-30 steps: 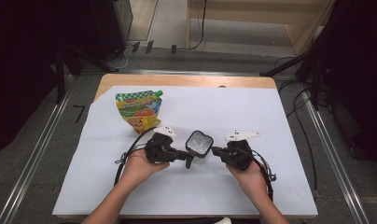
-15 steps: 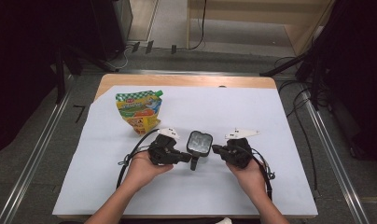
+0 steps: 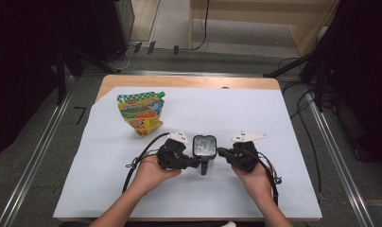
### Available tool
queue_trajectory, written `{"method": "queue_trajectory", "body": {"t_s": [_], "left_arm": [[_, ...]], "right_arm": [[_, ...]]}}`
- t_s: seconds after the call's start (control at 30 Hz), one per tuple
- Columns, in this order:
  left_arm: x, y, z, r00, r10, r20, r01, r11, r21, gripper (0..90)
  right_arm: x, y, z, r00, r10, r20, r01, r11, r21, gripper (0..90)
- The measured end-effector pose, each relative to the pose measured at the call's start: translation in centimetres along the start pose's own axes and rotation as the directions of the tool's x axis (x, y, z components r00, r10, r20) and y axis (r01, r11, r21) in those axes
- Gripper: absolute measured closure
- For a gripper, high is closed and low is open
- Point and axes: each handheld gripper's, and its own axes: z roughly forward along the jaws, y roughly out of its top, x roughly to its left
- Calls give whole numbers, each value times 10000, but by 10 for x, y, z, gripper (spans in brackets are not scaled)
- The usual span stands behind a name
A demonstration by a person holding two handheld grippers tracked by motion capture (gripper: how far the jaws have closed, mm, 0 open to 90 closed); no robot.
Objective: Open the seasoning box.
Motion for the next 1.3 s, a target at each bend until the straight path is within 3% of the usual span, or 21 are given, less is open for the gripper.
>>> {"method": "queue_trajectory", "body": {"t_s": [0.3,0.4,0.5,0.57,0.67,0.83,1.3], "left_arm": [[-2,-4,-13,10000,34,36,-35,10000,8,855],[0,-5,-22,10000,89,42,-89,9999,-96,854],[4,-6,-29,9999,113,-122,-117,9996,-262,799],[9,-6,-33,9999,-54,-156,48,9990,-435,776],[15,-7,-36,9994,-189,-286,174,9986,-491,729],[21,-9,-42,9990,-169,-413,142,9978,-651,692],[31,-11,-42,9970,-193,-747,138,9972,-738,507]], "right_arm": [[4,-6,-17,9992,-5,-408,13,9998,207,900],[11,-8,-20,9983,-149,-561,168,9993,331,900],[21,-10,-22,9963,-293,-807,332,9983,473,900],[28,-11,-23,9933,-493,-1049,549,9971,517,900],[40,-13,-18,9878,-773,-1353,886,9929,799,900],[50,-13,-16,9826,-998,-1566,1133,9904,798,900],[69,-12,-2,9784,-1192,-1687,1312,9894,622,900]]}}
